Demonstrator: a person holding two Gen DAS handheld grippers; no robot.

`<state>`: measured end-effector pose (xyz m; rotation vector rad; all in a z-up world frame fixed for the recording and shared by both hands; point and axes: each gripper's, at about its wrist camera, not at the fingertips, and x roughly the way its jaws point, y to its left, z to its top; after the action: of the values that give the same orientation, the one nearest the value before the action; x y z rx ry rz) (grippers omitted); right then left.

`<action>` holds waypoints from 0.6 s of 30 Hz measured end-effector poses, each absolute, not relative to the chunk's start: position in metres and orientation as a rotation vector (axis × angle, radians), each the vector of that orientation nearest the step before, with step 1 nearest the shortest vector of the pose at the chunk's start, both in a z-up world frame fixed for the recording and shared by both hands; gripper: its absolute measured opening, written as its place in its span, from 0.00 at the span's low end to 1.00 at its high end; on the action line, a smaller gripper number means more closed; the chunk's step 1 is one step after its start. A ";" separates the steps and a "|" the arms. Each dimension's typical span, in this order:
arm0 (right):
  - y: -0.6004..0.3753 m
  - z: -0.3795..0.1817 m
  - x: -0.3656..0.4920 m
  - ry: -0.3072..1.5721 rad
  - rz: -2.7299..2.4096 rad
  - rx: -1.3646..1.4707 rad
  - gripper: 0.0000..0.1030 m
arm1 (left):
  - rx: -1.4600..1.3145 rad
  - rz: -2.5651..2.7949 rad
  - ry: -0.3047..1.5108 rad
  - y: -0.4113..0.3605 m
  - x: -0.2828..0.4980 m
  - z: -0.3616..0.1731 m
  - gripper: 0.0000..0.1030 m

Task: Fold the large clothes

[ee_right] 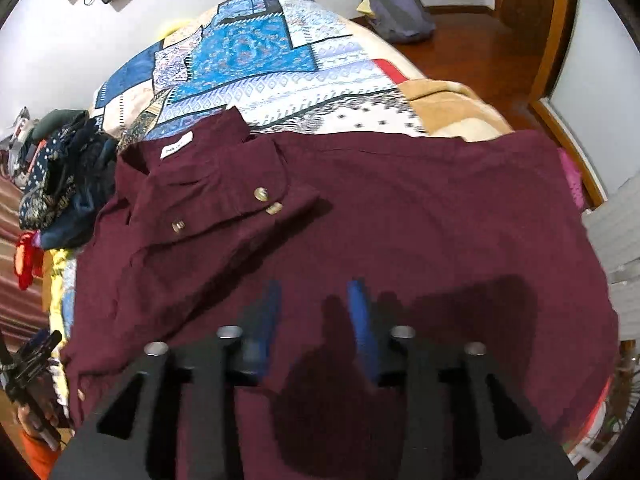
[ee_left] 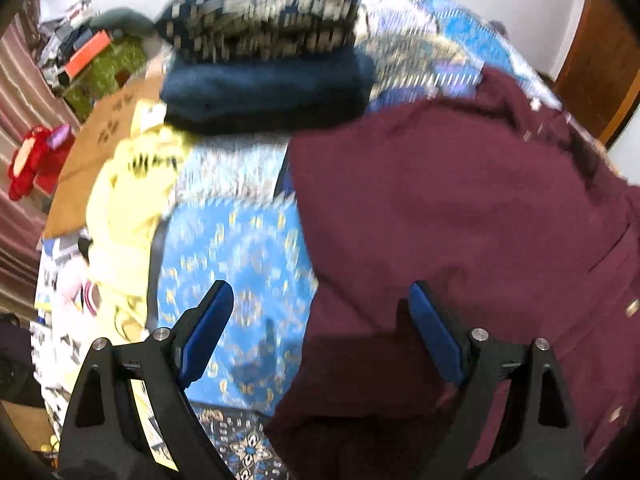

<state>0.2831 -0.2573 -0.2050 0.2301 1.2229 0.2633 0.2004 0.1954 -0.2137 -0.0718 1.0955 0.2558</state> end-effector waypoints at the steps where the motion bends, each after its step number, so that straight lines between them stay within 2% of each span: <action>1: -0.257 -0.206 0.285 1.229 0.270 0.244 0.41 | -0.072 0.248 1.080 0.195 0.203 -0.207 0.87; 6: -0.244 -0.225 0.315 1.306 0.309 0.364 0.41 | -0.084 0.183 0.999 0.182 0.232 -0.178 0.87; 11: -0.236 -0.256 0.335 1.410 0.283 0.418 0.41 | -0.083 0.108 0.990 0.156 0.264 -0.177 0.87; 15: -0.232 -0.255 0.333 1.363 0.288 0.397 0.44 | -0.026 0.077 0.998 0.134 0.280 -0.187 0.87; 18: -0.230 -0.252 0.335 1.331 0.295 0.364 0.35 | 0.015 0.055 1.011 0.120 0.288 -0.195 0.87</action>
<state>0.3354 -0.2304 -0.2518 0.3640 1.3308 0.2949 0.2884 0.1195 -0.1952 0.0148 1.0111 0.0548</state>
